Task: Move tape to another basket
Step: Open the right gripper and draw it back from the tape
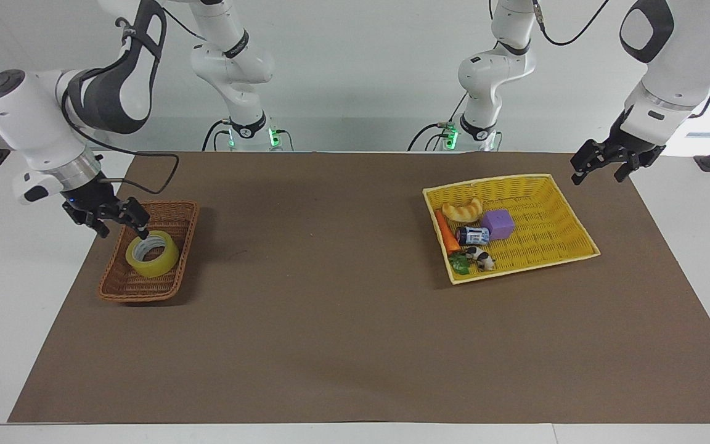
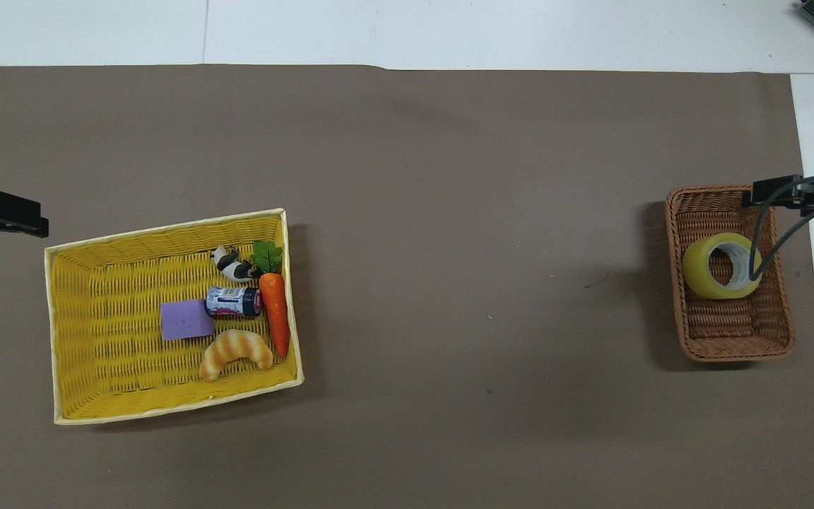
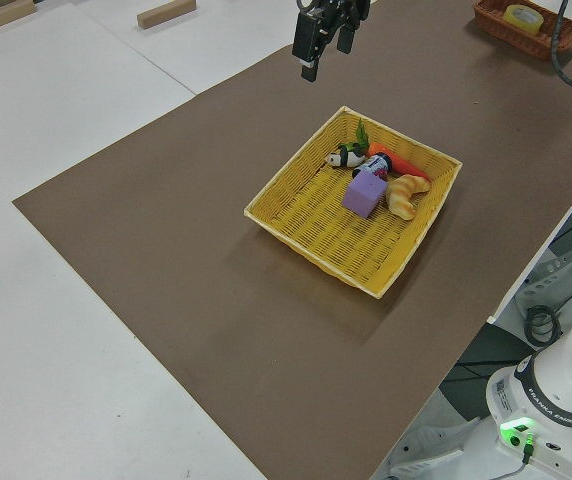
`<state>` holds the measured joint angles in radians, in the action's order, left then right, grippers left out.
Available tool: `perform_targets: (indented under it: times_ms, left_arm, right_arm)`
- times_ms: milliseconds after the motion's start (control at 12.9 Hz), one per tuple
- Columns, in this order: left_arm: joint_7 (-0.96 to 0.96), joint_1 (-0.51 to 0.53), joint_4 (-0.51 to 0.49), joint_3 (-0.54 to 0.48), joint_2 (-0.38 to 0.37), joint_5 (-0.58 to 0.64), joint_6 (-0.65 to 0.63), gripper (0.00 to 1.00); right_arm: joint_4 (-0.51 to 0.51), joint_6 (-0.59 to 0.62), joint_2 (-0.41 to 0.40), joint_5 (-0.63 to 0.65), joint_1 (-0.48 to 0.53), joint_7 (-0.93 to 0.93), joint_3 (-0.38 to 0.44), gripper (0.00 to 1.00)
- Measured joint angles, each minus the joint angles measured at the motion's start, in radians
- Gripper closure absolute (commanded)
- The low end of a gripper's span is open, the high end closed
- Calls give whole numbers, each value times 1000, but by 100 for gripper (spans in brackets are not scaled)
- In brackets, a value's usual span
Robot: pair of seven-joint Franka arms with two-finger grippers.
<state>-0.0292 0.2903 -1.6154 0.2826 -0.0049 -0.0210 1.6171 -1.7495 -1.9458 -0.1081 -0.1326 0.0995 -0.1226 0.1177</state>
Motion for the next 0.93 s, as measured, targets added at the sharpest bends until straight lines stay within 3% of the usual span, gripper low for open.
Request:
perform_targets:
  times_ms: [388,698,931]
  left_arm:
    - [0,-356,0,-355,-5,0,0,0]
    - [0,-386,1,-391,-7,0,1,0]
    - [0,-388,1,-392,-7,0,1,0]
  right_arm:
    - [5,190,148,147,-147,231,-7,0]
    - [180,423,154,155,-172,275,-8,0]
    - [223,445,132,133,-158,272,0,0]
